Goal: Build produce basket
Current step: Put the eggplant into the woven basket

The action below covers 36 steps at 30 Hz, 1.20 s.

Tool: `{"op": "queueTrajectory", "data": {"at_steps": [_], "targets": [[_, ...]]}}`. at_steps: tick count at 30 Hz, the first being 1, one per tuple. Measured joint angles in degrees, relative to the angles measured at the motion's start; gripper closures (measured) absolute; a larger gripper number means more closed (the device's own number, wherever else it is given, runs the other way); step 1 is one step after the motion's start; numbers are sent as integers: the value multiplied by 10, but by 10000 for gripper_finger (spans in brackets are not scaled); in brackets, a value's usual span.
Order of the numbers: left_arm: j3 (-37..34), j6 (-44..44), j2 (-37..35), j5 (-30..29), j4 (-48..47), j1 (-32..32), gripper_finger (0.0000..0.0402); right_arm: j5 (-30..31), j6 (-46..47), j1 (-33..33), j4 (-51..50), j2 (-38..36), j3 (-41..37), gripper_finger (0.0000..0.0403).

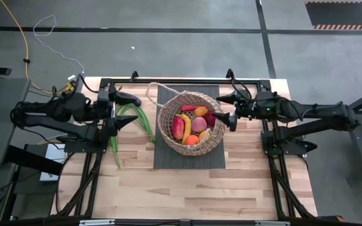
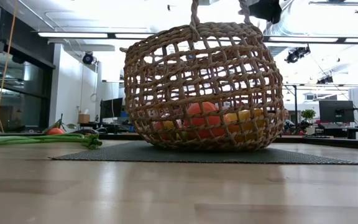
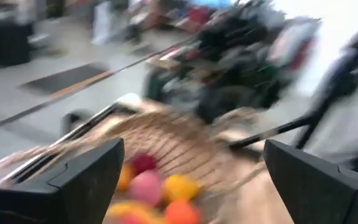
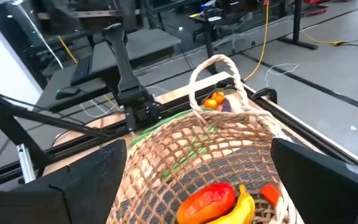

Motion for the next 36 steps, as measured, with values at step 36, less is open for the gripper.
{"op": "queueTrajectory", "data": {"at_steps": [36], "targets": [[137, 633, 577, 34, -386, 491, 28, 21, -13, 0, -13, -4, 0, 15]]}}
